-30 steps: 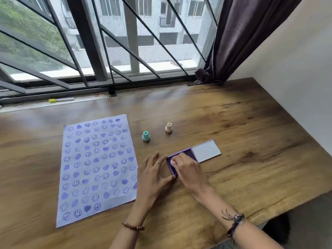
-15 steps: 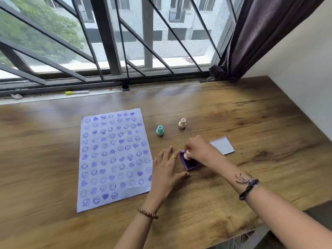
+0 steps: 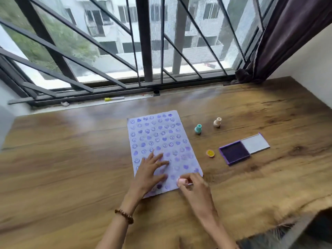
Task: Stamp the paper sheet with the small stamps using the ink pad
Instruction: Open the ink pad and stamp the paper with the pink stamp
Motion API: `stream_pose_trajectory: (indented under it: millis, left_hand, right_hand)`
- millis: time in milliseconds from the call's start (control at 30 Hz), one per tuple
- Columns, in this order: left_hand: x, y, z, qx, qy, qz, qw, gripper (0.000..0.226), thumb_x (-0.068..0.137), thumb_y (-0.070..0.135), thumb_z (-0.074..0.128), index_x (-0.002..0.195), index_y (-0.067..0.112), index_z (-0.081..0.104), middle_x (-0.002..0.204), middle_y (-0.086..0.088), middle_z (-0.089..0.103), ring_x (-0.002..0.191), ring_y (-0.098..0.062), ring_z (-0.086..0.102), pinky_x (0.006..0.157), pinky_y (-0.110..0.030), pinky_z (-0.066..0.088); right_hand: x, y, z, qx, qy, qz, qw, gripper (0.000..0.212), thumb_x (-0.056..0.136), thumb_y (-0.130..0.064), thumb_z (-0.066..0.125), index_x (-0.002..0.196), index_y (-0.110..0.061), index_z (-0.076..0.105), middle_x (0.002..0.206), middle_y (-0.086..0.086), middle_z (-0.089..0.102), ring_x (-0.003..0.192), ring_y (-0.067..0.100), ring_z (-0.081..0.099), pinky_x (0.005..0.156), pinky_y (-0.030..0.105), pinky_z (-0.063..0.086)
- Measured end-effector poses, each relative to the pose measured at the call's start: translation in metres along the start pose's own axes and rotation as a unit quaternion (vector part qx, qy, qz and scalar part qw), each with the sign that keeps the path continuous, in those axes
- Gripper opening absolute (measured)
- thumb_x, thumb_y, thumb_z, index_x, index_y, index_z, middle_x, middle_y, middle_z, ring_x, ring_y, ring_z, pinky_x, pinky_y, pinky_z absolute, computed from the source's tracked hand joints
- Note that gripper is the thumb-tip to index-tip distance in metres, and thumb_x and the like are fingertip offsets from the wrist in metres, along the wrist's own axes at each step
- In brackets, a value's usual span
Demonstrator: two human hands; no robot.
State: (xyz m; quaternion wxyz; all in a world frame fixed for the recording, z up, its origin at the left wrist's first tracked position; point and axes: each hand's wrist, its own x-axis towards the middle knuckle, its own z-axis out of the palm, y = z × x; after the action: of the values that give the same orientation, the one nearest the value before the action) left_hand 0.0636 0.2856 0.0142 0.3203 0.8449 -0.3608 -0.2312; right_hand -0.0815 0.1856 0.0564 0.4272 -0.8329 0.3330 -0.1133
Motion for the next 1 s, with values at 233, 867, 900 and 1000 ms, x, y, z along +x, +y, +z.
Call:
stream_pose_trajectory:
  millis: [233,867,900,1000]
  left_hand:
    - [0.000,-0.012,0.006,-0.037,0.023,0.028,0.999,0.044,0.079,0.026,0.066,0.121,0.032,0.054,0.149,0.003,0.033,0.143,-0.020,0.010,0.115,-0.041,0.001]
    - [-0.003,-0.014,0.011,-0.027,0.017,0.043,0.999,0.061,0.072,0.045,0.069,0.126,0.032,0.044,0.151,0.007,0.025,0.143,-0.014,0.002,0.114,-0.038,-0.011]
    - [-0.003,-0.014,0.010,-0.028,0.015,0.043,0.999,0.061,0.072,0.045,0.069,0.126,0.032,0.044,0.151,0.007,0.025,0.143,-0.014,0.002,0.114,-0.038,-0.011]
    - [-0.002,-0.012,0.008,-0.038,0.010,0.037,0.999,0.060,0.071,0.044,0.070,0.124,0.032,0.045,0.150,0.007,0.026,0.143,-0.014,0.003,0.115,-0.039,-0.010]
  right_hand:
    - [-0.006,-0.011,0.020,-0.130,-0.009,-0.024,0.991,0.012,0.090,-0.016,0.050,0.092,-0.011,0.061,0.098,0.005,0.059,0.080,0.023,0.061,0.073,0.036,0.049]
    - [0.026,-0.014,0.020,-0.298,-0.122,-0.043,0.946,0.018,0.088,-0.018,0.049,0.095,-0.011,0.064,0.100,0.009,0.061,0.092,0.027,0.059,0.072,0.029,0.039]
    - [0.026,-0.015,0.019,-0.301,-0.122,-0.047,0.945,0.018,0.088,-0.018,0.049,0.095,-0.011,0.064,0.100,0.009,0.061,0.092,0.027,0.059,0.070,0.028,0.038]
    - [0.025,-0.016,0.017,-0.296,-0.132,-0.057,0.944,0.017,0.087,-0.018,0.052,0.095,-0.010,0.064,0.099,0.009,0.061,0.090,0.026,0.059,0.068,0.026,0.035]
